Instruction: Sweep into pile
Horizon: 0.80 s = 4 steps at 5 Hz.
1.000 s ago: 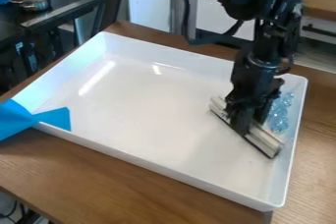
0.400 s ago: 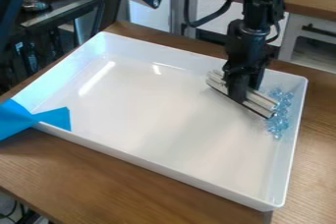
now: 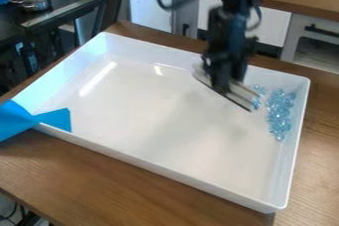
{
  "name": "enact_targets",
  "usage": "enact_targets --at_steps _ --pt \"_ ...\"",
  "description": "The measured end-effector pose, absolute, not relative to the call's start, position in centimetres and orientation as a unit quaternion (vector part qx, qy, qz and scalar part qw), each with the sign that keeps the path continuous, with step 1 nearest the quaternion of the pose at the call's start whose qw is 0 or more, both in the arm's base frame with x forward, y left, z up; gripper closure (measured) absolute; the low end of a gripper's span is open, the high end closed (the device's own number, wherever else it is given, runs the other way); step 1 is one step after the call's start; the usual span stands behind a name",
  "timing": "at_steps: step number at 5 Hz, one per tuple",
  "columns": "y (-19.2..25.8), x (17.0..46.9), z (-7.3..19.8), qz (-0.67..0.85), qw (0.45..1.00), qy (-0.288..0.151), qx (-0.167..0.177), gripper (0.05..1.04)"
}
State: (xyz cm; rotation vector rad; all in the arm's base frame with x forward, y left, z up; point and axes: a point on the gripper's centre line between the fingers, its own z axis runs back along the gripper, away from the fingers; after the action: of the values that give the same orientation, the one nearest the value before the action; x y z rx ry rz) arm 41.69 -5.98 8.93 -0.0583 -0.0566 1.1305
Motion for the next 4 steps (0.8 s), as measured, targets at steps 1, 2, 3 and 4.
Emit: enact_targets --at_steps 1,2,3,4 --pt "-3.3 39.1 11.5 0.458 0.887 -0.050 -0.042 0.711" --pt "-1.0 36.6 10.5 0.373 0.924 -0.075 -0.049 0.711" --pt "2.6 35.1 8.3 0.348 0.932 -0.092 -0.040 0.711" --pt "5.3 34.3 6.7 0.359 0.926 -0.109 -0.033 0.711"
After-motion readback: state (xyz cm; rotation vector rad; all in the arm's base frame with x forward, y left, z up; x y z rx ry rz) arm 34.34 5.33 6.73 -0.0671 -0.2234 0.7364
